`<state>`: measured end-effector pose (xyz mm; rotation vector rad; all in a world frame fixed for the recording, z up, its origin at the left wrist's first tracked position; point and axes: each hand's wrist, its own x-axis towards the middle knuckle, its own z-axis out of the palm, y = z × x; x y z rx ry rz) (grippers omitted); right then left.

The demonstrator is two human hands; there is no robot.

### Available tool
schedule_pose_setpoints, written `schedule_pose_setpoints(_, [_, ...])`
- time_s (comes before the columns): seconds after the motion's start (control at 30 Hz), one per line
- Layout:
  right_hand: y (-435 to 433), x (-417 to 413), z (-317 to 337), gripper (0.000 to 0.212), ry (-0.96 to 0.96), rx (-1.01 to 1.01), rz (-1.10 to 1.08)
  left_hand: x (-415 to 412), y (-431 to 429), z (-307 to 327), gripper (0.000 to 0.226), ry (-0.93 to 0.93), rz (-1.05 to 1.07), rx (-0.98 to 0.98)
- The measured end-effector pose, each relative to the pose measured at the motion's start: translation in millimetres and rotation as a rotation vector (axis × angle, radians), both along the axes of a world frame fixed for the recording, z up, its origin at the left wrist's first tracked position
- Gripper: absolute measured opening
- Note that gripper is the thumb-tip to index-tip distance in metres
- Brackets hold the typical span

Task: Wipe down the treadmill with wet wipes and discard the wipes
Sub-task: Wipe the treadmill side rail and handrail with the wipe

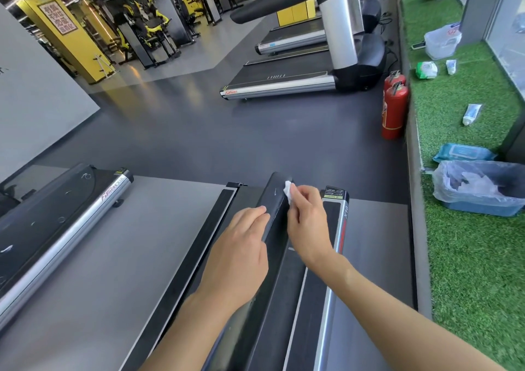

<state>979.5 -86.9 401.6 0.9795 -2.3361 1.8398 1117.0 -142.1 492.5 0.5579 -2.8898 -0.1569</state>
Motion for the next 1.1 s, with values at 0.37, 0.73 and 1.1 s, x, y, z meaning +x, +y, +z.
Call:
schedule_pose_setpoints(0.37, [2.6,23.0,-37.8,0.043,-0.818,-0.01,0.123,0.1,0.6,0.4,0.049,-0.002,-0.009,-0.008])
schedule_pose_setpoints(0.73, [18.2,31.1,-17.3,0.022,-0.651,-0.068,-0.02,1.0,-1.5,-0.3,0.049,0.014,-0.011,0.014])
schedule_pose_setpoints(1.1, [31.9,53.6,7.7,0.019,-0.552,-0.196,0.038,7.2,-6.3,4.1,0.048,0.126,0.075,0.145])
